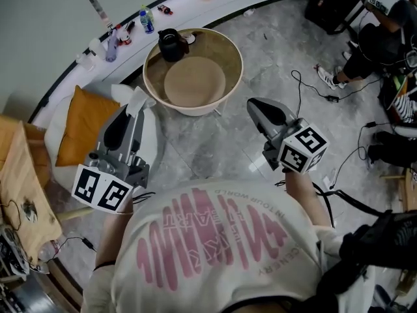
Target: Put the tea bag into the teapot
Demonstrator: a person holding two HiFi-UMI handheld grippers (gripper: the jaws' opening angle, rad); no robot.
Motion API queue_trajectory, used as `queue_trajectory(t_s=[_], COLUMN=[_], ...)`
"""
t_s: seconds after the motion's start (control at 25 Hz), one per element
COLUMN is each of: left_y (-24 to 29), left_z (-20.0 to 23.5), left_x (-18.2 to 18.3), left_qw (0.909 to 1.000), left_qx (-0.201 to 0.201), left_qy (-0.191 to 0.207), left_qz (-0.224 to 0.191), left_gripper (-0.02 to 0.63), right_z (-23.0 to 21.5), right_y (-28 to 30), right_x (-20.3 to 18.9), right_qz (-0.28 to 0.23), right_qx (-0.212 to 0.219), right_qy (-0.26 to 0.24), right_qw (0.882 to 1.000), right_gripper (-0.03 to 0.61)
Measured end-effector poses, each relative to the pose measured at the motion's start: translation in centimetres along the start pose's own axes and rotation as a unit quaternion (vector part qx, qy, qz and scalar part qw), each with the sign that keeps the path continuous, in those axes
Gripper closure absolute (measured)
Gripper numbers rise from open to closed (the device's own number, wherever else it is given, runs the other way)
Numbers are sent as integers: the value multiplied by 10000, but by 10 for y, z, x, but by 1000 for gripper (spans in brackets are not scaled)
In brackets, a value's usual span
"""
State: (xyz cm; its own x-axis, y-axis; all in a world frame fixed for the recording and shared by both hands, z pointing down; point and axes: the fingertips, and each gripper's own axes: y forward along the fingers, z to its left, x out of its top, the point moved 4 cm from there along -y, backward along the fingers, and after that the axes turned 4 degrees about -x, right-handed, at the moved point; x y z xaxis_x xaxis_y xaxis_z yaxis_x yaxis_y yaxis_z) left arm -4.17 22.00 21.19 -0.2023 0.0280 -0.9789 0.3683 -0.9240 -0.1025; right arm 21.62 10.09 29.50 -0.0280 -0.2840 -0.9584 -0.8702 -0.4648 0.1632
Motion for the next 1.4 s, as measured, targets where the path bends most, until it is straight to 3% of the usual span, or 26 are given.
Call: queue_trajectory(t_s=[0.48, 1.0, 1.4], left_y=[6, 54, 100], left_z=[15, 73, 143], left_x=[-7, 2, 20], left_qw=[9999, 9989, 9980], left_qx=[-61, -395, -592], left_qy=[-70, -199, -227], left_qz=[-74, -122, -49], left_gripper=[555, 555, 555], right_z=[2, -15, -37], right_y=[10, 67, 130], right_x=[-15, 3, 27], right_qz=[195, 219, 194], right_qx=[8, -78, -294], right_qy=[23, 6, 59], right_qw=[9998, 9997, 9994], right_gripper=[572, 572, 572])
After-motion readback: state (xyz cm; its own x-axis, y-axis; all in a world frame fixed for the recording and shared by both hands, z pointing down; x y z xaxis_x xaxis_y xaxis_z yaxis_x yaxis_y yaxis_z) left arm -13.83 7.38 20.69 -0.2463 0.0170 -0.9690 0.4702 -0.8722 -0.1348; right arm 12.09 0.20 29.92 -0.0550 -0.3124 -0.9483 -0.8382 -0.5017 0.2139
